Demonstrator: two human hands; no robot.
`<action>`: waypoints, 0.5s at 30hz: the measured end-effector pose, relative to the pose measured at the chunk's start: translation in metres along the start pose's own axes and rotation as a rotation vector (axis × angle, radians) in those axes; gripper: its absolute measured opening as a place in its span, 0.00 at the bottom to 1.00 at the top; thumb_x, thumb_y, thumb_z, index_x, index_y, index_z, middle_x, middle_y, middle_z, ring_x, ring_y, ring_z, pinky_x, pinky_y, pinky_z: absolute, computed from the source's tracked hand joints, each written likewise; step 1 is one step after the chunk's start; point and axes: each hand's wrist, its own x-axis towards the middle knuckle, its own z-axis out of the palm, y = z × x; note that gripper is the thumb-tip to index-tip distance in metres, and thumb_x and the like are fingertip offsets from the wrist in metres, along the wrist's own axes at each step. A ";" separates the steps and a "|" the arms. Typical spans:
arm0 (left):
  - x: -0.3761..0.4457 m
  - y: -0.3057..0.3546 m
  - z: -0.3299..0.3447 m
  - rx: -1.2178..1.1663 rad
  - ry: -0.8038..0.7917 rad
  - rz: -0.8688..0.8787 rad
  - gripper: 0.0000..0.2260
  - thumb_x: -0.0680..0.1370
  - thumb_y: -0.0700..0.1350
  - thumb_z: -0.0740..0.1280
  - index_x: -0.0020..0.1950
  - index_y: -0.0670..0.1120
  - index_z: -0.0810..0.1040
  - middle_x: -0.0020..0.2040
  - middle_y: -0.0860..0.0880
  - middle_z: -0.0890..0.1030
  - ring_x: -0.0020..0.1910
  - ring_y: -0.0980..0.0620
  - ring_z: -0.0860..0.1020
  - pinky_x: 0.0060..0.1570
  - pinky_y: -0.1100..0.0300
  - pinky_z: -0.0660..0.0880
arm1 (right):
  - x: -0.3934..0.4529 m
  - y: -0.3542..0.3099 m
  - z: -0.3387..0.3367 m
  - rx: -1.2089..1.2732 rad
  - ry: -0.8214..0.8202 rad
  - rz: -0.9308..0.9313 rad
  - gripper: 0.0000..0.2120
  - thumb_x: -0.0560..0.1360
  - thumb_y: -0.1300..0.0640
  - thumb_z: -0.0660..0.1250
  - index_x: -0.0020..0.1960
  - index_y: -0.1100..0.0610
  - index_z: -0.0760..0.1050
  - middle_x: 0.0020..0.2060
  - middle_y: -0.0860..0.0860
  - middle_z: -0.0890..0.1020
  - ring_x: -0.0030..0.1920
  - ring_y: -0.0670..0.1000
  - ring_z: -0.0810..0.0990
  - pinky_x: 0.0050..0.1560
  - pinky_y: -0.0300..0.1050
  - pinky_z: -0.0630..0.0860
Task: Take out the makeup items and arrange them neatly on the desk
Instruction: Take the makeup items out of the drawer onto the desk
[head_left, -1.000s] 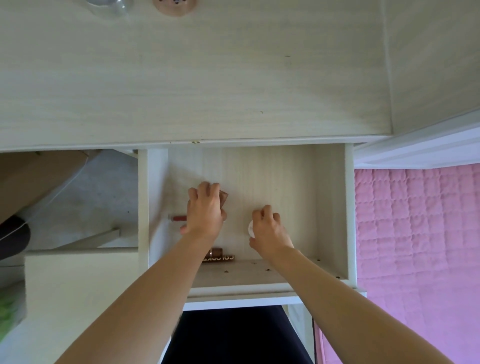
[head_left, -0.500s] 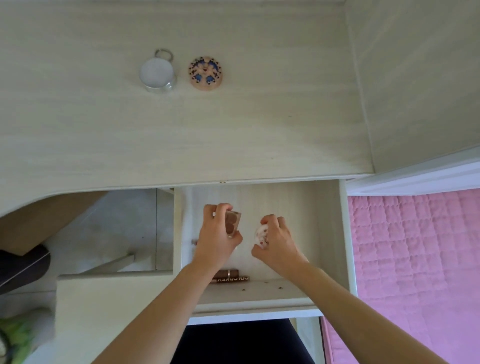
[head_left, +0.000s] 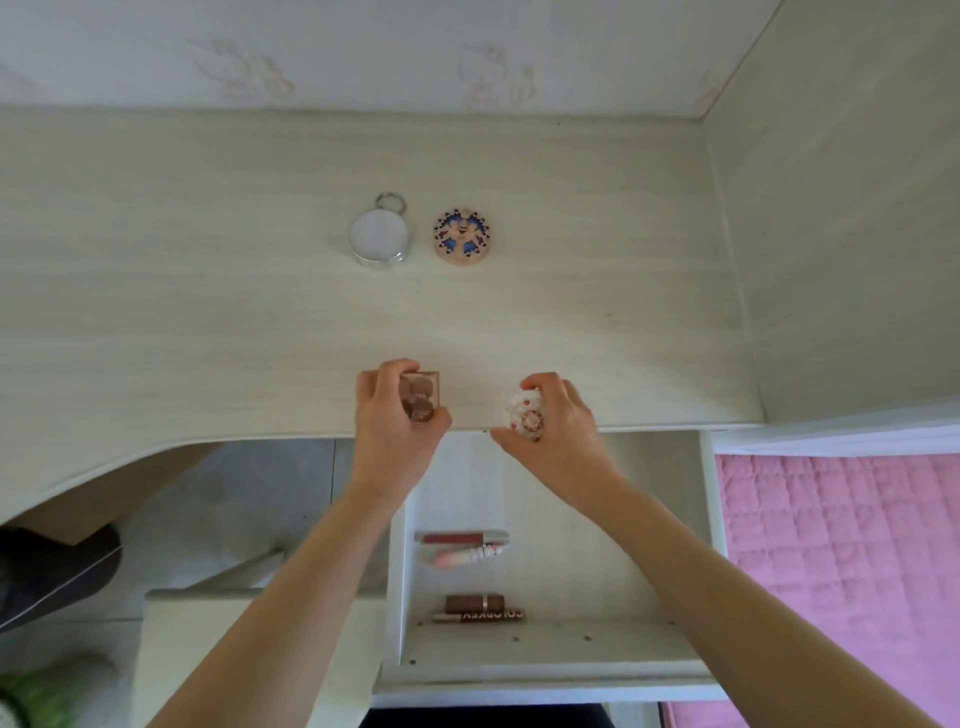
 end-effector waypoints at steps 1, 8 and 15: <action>0.010 0.001 -0.003 -0.001 0.012 -0.004 0.23 0.68 0.37 0.73 0.62 0.46 0.72 0.54 0.47 0.69 0.43 0.54 0.74 0.43 0.76 0.66 | 0.010 -0.007 -0.002 -0.006 0.012 -0.015 0.26 0.69 0.48 0.72 0.62 0.50 0.66 0.53 0.46 0.68 0.47 0.46 0.71 0.38 0.23 0.62; 0.071 0.003 -0.012 0.064 -0.001 -0.036 0.25 0.69 0.40 0.71 0.65 0.48 0.69 0.58 0.48 0.68 0.46 0.53 0.71 0.37 0.74 0.64 | 0.074 -0.046 -0.008 -0.037 0.037 -0.059 0.32 0.71 0.50 0.70 0.70 0.53 0.60 0.64 0.54 0.66 0.59 0.53 0.70 0.54 0.41 0.66; 0.103 -0.003 -0.003 0.166 -0.028 -0.031 0.29 0.70 0.40 0.69 0.69 0.45 0.64 0.61 0.44 0.69 0.54 0.44 0.75 0.51 0.53 0.75 | 0.118 -0.062 0.006 -0.149 0.002 -0.071 0.29 0.71 0.52 0.71 0.67 0.57 0.62 0.62 0.54 0.67 0.60 0.56 0.71 0.57 0.47 0.72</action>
